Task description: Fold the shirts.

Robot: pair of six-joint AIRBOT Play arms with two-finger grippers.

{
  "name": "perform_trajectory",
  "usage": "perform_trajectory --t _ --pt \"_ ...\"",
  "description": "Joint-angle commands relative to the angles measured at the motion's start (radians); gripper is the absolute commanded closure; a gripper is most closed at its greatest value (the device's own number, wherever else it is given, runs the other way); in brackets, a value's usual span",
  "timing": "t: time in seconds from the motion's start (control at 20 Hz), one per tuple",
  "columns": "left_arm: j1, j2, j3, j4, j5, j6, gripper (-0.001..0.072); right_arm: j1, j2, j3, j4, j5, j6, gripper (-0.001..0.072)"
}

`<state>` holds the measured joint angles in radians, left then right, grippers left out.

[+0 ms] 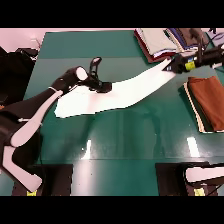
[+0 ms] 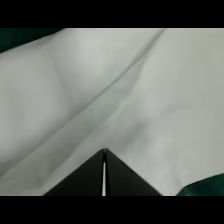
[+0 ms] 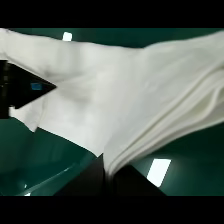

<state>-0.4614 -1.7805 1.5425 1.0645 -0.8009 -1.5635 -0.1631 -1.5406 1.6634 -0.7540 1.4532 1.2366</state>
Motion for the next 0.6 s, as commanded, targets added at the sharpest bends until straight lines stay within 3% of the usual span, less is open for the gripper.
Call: perform_trajectory --t 0.0,0.4,0.55 --pt "-0.039 -0.094 0.067 -0.028 0.002 0.000 0.0679 0.076 0.038 0.149 0.000 0.032 0.049 0.0695" --pt "-0.048 -0.116 0.068 -0.055 0.011 0.000 0.0679 0.274 0.029 0.239 0.003 -0.037 0.072 0.0695" --pt "-0.033 -0.116 0.103 -0.033 -0.065 0.000 0.0680 0.360 0.002 0.239 0.003 -0.095 0.072 0.0695"
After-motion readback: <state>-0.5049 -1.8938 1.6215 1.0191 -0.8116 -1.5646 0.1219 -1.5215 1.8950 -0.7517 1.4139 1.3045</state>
